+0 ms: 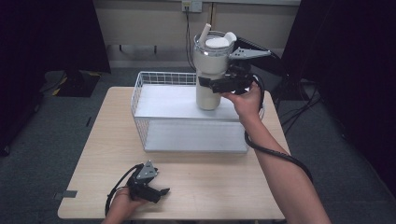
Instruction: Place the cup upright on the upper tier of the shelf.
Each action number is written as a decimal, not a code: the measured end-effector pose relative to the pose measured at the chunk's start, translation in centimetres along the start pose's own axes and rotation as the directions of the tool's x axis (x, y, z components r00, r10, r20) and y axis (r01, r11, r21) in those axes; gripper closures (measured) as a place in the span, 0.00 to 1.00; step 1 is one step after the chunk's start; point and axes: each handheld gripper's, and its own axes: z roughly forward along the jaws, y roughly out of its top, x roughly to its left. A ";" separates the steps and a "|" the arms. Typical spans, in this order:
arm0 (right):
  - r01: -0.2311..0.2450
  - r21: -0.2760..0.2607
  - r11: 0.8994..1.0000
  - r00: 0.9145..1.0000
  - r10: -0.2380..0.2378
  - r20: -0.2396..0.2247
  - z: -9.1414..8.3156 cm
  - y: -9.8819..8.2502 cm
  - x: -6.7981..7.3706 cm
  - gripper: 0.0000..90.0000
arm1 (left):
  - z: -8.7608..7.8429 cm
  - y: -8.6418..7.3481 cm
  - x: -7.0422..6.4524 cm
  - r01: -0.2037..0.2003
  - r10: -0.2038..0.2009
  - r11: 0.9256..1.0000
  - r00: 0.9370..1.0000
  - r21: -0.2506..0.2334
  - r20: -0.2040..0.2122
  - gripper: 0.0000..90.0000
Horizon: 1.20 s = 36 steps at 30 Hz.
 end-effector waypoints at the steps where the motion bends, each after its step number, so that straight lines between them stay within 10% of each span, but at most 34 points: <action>1: 0.001 0.001 1.000 1.000 -0.001 0.004 0.1 0.0 0.0 0.10 | 0.0 0.0 0.0 0.000 0.000 1.000 1.000 0.000 0.000 0.11; 36: -0.012 -0.003 1.000 0.999 0.012 0.040 2.1 0.1 -0.8 0.10 | 0.0 0.0 0.0 0.002 -0.002 1.000 1.000 -0.004 -0.002 0.11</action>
